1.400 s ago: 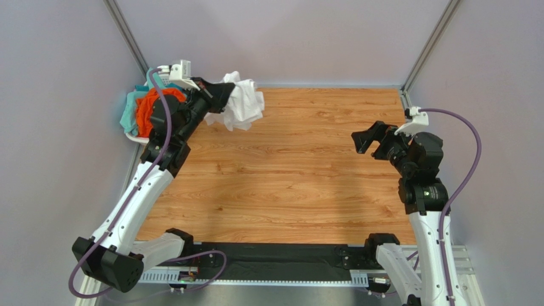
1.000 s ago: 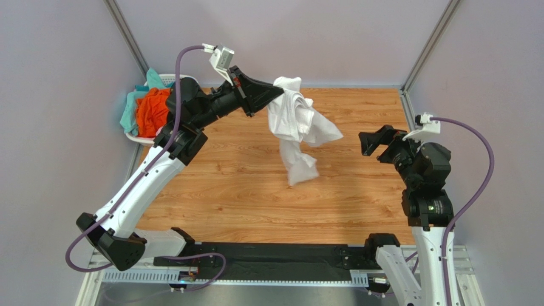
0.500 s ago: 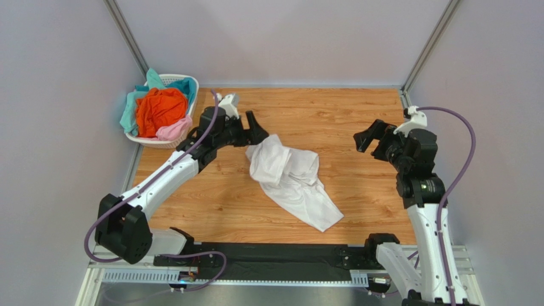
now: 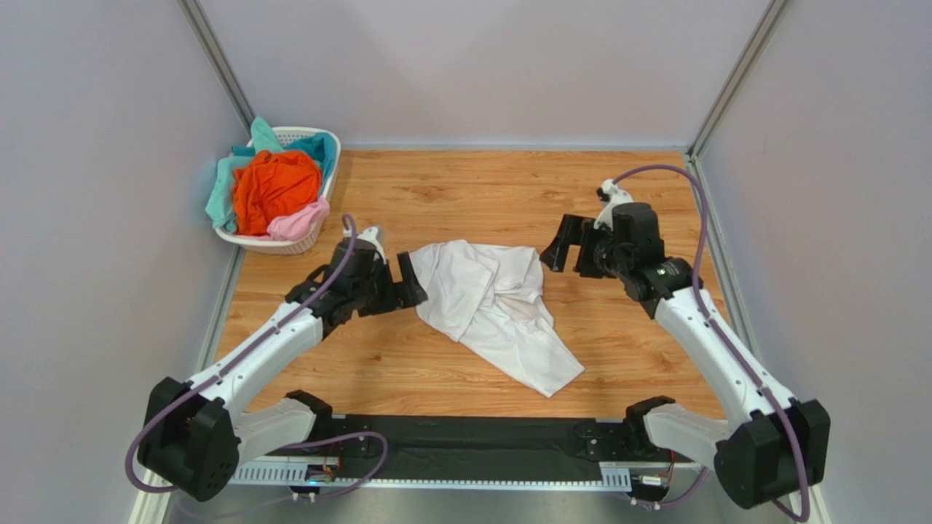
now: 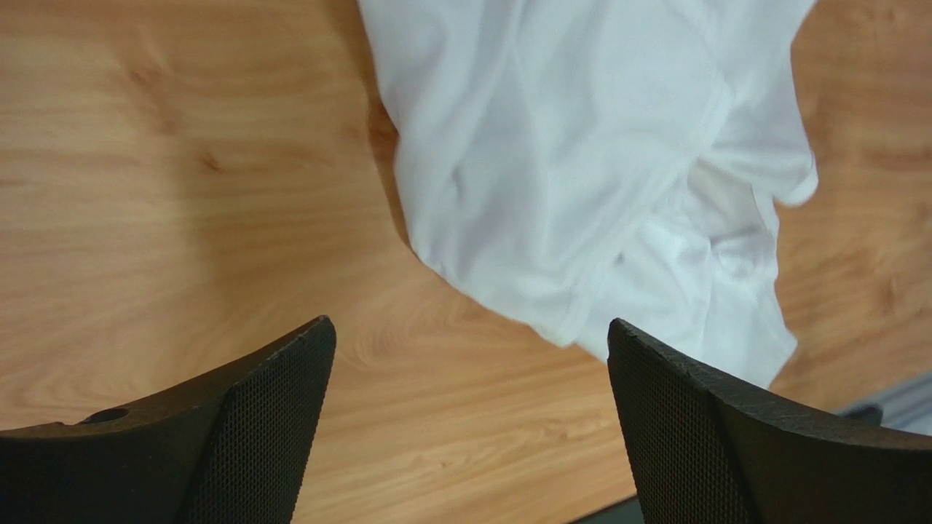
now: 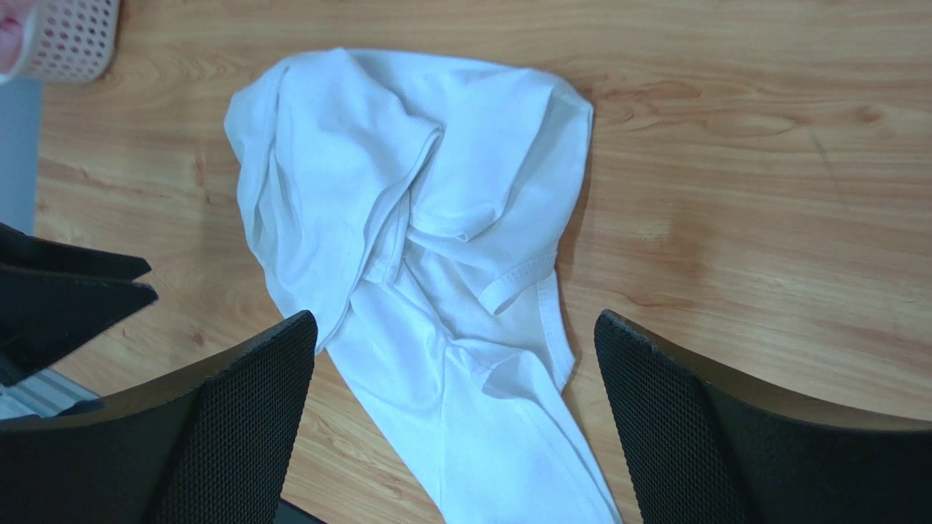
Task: Fold and stack the t-shirts
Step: Flatten the tshirt out
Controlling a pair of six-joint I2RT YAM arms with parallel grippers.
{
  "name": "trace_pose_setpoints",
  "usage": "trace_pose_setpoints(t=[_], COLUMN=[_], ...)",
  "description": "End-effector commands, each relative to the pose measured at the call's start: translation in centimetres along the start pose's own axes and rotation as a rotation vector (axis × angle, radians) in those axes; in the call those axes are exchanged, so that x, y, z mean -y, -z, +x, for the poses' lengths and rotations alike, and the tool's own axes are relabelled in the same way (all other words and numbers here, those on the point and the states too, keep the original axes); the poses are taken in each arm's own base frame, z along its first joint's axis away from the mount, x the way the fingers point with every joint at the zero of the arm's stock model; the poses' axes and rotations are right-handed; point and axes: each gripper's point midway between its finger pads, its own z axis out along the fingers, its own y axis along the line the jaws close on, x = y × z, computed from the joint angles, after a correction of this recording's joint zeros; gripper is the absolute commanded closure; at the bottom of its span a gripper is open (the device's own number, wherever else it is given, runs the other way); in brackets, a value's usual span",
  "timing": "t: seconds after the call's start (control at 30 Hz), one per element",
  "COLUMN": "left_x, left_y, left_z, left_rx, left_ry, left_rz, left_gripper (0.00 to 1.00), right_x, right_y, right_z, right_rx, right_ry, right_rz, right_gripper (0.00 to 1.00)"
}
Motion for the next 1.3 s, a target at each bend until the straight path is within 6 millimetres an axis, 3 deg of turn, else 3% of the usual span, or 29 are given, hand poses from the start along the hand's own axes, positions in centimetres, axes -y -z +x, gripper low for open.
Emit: trace_pose_setpoints(t=[0.0, 0.1, 0.2, 0.3, 0.4, 0.57, 0.9, 1.27], left_x=[3.2, 5.4, 6.1, 6.6, 6.8, 7.2, 4.7, 4.9], left_y=[0.1, -0.5, -1.6, -2.9, -4.2, -5.5, -6.3, -7.0], left_z=[4.4, 7.5, 8.7, 9.6, 9.7, 9.7, 10.0, 10.9], left_rx=[-0.126, -0.21, -0.245, -0.284, -0.298, -0.306, -0.325, -0.377], left_ry=[-0.005, -0.062, -0.078, -0.103, -0.105, -0.116, -0.226, -0.277], left_rz=[0.13, 0.178, 0.153, 0.119, 0.072, 0.036, -0.159, -0.194], left_gripper=[0.0, 0.0, 0.02, 0.1, 0.24, 0.29, 0.39, 0.43], right_x=[-0.6, -0.1, 0.4, 1.0, 1.0, 1.6, 2.4, 3.0], right_y=[-2.4, -3.8, -4.3, -4.4, -4.2, -4.1, -3.9, -3.7], right_z=[0.8, 1.4, 1.9, 2.2, 2.5, 3.1, 3.4, 3.7], right_rx=[-0.016, -0.057, -0.074, -0.072, -0.077, -0.082, -0.082, -0.08], right_ry=[-0.031, -0.052, -0.057, -0.053, -0.046, -0.029, -0.01, 0.016], right_rz=[0.005, 0.03, 0.048, 0.072, 0.066, 0.079, 0.108, 0.136], right_gripper=[0.01, 0.01, 0.01, 0.01, 0.01, 0.01, 0.01, 0.01])
